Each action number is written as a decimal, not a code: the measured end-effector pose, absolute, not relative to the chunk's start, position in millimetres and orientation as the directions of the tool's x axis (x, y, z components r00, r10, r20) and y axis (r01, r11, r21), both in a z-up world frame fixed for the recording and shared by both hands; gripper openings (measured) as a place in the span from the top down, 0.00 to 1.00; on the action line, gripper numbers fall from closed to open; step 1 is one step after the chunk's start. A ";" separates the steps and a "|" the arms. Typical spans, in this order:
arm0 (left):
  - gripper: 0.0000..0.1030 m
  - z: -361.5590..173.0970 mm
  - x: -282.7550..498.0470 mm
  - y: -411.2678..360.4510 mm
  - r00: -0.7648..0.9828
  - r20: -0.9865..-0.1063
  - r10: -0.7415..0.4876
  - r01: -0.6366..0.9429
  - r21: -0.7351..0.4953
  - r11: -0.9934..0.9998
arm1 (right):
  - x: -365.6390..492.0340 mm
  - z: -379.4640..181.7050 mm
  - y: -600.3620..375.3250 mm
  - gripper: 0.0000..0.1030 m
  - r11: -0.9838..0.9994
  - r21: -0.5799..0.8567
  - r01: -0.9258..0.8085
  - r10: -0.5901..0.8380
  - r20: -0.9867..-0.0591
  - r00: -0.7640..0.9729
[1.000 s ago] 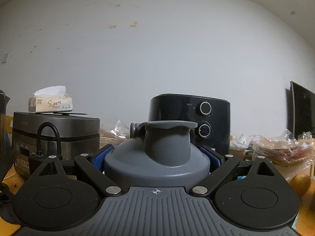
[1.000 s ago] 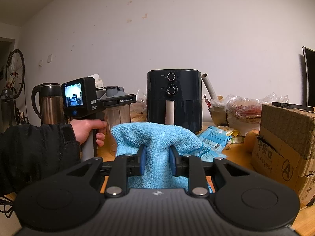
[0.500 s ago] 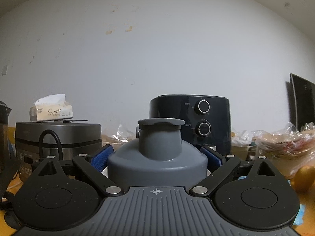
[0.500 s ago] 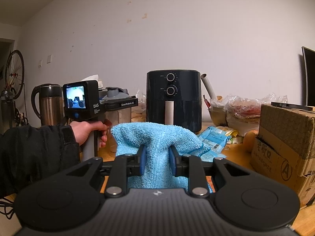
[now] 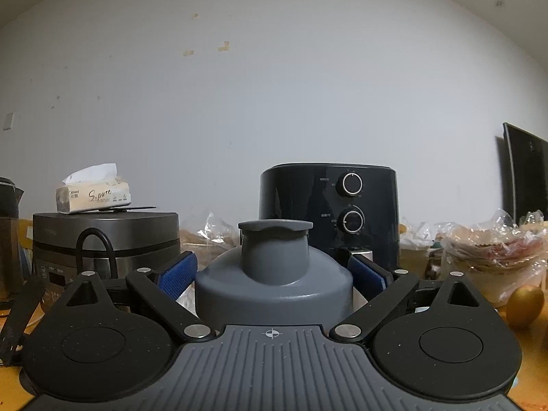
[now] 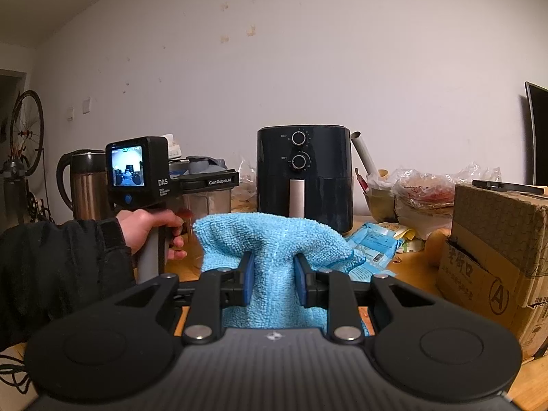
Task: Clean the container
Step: 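Lower the bottle upright onto the table and open the left tool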
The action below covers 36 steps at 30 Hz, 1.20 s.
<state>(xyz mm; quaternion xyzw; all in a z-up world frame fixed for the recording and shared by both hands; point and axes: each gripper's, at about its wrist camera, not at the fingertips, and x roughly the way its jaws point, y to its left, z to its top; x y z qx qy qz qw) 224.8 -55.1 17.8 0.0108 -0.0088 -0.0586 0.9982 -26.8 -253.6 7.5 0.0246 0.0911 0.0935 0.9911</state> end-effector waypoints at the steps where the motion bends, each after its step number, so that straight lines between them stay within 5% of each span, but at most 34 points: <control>1: 0.06 18.7 223.2 -55.0 0.993 0.014 -0.118 0.117 0.024 0.993 | -26.9 7.7 -253.7 0.78 0.981 0.067 -0.181 0.191 -0.176 0.966; 36: 0.06 47.3 126.7 -38.0 0.989 -0.031 -0.146 0.147 0.014 0.989 | -34.7 15.0 -251.6 0.79 0.980 0.050 -0.190 0.196 -0.155 0.968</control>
